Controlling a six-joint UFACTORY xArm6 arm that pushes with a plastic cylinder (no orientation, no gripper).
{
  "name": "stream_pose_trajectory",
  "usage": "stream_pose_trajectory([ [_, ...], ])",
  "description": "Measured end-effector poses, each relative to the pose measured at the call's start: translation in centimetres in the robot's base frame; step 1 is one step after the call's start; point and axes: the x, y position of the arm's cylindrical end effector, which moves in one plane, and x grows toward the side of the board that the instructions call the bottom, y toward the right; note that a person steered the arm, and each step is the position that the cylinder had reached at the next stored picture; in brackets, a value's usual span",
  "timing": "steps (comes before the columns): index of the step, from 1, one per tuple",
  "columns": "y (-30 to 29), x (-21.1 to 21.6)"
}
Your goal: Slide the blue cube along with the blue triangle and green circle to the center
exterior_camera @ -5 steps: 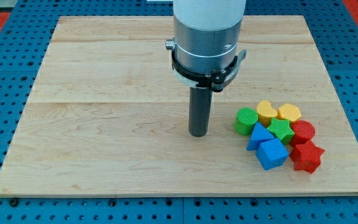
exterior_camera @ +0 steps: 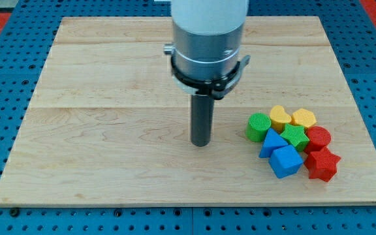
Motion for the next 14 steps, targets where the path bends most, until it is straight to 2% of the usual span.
stream_pose_trajectory([
  [3, -13.4, 1.0],
  [5, -15.8, 0.6],
  [7, -15.6, 1.3],
  [9, -14.7, 7.4],
  [10, -4.5, 9.2],
  [11, 6.7, 9.1],
  [13, 9.7, 9.3],
  [14, 14.1, 9.3],
])
